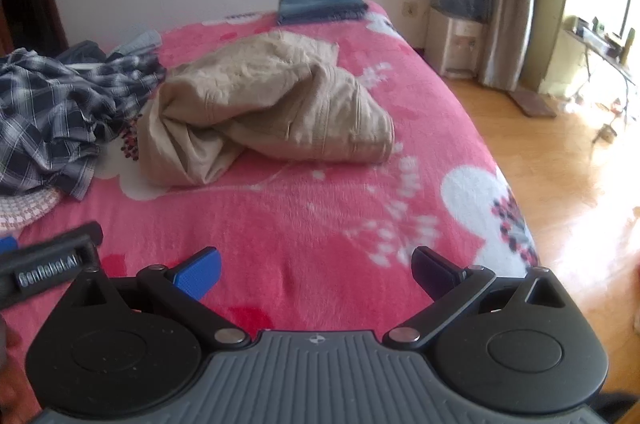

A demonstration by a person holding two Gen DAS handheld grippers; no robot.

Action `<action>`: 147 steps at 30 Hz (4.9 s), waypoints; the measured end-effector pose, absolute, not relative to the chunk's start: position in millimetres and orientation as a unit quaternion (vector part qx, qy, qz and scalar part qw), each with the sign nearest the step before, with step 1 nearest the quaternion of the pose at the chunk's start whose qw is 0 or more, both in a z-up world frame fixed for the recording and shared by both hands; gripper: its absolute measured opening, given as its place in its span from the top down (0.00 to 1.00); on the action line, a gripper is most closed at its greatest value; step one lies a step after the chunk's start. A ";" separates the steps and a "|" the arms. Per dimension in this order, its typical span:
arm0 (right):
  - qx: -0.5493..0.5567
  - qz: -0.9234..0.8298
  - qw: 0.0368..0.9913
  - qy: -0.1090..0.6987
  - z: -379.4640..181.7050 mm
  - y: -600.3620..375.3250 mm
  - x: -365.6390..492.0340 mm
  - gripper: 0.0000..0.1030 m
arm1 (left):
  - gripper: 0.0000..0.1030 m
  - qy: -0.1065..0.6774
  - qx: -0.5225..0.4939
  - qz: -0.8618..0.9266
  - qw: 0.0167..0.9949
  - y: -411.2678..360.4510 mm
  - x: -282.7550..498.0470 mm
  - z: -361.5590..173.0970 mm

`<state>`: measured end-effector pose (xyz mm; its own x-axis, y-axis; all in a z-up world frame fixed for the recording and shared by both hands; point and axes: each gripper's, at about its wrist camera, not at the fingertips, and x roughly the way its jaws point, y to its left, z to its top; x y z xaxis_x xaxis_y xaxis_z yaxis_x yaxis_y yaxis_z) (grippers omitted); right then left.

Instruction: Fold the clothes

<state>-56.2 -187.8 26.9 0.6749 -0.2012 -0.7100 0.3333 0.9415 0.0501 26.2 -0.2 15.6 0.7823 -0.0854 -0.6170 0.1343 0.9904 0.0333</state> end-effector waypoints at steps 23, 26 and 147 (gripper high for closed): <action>0.365 -0.082 0.856 0.356 -48.7 -379.2 124.6 0.00 | 0.40 0.297 0.121 -0.258 0.911 -71.1 174.4 -26.3; 0.390 -0.066 0.842 0.367 -58.2 -381.7 131.4 0.00 | 0.49 0.294 0.105 -0.249 0.917 -70.8 174.4 -29.9; 0.512 -0.141 0.793 0.297 -52.8 -387.4 -208.9 0.91 | 0.16 0.302 0.364 -0.368 0.800 -213.8 4.7 -28.4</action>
